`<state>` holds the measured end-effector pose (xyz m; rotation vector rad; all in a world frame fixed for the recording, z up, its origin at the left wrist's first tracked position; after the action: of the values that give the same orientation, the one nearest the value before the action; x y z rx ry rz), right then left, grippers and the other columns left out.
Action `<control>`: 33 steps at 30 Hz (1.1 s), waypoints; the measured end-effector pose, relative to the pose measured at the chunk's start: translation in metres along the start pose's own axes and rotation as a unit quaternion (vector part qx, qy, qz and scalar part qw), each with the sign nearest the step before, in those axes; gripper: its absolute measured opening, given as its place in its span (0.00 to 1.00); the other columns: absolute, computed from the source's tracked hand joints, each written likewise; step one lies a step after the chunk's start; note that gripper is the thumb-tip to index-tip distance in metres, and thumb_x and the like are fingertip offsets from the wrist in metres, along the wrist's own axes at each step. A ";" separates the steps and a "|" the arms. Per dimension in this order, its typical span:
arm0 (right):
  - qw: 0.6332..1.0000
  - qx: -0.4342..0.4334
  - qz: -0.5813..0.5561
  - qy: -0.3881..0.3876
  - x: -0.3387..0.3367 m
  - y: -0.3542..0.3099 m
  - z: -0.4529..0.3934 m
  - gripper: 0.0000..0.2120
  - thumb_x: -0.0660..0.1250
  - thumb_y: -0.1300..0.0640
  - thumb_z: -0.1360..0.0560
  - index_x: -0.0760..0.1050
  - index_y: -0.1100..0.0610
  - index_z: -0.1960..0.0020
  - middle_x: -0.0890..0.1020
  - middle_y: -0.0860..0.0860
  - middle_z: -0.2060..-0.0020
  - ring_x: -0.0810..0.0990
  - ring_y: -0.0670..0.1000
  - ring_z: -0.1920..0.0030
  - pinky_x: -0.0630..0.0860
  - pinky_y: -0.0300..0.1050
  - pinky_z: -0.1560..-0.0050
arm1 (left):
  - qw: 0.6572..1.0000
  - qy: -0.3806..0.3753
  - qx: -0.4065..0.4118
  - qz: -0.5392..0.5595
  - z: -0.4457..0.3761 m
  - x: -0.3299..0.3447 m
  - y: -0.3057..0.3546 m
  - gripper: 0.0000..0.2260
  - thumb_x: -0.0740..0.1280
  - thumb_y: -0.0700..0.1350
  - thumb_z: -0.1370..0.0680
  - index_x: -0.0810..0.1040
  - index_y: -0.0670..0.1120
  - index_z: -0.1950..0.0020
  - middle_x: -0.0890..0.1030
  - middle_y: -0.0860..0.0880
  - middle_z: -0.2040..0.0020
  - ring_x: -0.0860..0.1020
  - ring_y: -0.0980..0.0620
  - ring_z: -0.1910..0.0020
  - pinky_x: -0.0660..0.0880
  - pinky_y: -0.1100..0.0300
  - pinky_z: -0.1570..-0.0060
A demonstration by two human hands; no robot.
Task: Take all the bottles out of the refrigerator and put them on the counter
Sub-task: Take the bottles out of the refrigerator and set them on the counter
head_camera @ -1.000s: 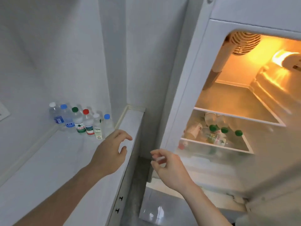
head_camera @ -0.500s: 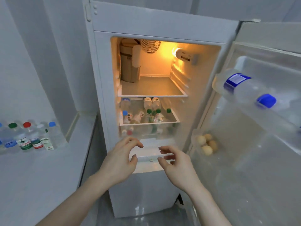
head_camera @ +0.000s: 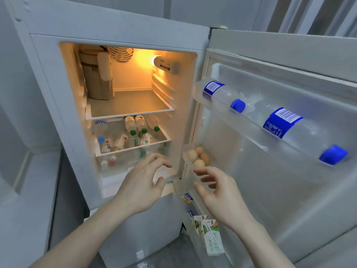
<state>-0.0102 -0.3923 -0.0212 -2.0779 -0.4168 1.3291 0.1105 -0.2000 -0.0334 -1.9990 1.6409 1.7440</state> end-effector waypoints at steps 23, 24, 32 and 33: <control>0.994 -0.089 0.009 -0.063 -0.089 0.017 0.004 0.15 0.68 0.41 0.25 0.71 0.36 0.39 0.76 0.32 0.42 0.78 0.37 0.44 0.76 0.43 0.41 | 0.987 0.153 0.050 -0.003 -0.038 -0.020 0.141 0.18 0.68 0.36 0.27 0.79 0.56 0.44 0.76 0.61 0.42 0.76 0.60 0.42 0.76 0.55 0.44; 0.994 -0.093 0.006 -0.065 -0.092 0.018 0.005 0.15 0.68 0.41 0.25 0.71 0.35 0.39 0.76 0.32 0.42 0.78 0.37 0.45 0.76 0.44 0.40 | 0.985 0.166 0.050 -0.002 -0.037 -0.020 0.147 0.18 0.68 0.36 0.27 0.79 0.56 0.44 0.76 0.61 0.42 0.76 0.60 0.42 0.76 0.54 0.44; 0.974 -0.200 -0.005 -0.108 -0.131 0.017 0.028 0.15 0.69 0.44 0.25 0.73 0.38 0.39 0.75 0.32 0.42 0.77 0.37 0.44 0.77 0.42 0.43 | 0.976 0.205 0.068 -0.001 -0.035 -0.018 0.211 0.18 0.67 0.33 0.27 0.80 0.52 0.43 0.77 0.57 0.43 0.77 0.54 0.43 0.76 0.52 0.46; 0.970 -0.210 -0.001 -0.121 -0.138 0.015 0.032 0.15 0.69 0.43 0.25 0.73 0.38 0.39 0.76 0.32 0.43 0.77 0.37 0.45 0.76 0.42 0.43 | 0.977 0.202 0.069 -0.006 -0.040 -0.019 0.218 0.17 0.67 0.35 0.27 0.80 0.52 0.43 0.77 0.57 0.43 0.77 0.55 0.44 0.76 0.52 0.46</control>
<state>-0.1008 -0.4712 0.0555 -2.2481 -0.8726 1.6104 -0.0079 -0.3086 0.1207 -2.4038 1.7847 1.2329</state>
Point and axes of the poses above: each hand's wrist, its own z-axis away from the middle knuckle, its own x-axis out of the palm, y = z × x, the point moved 3 cm from there along -z, towards the middle knuckle
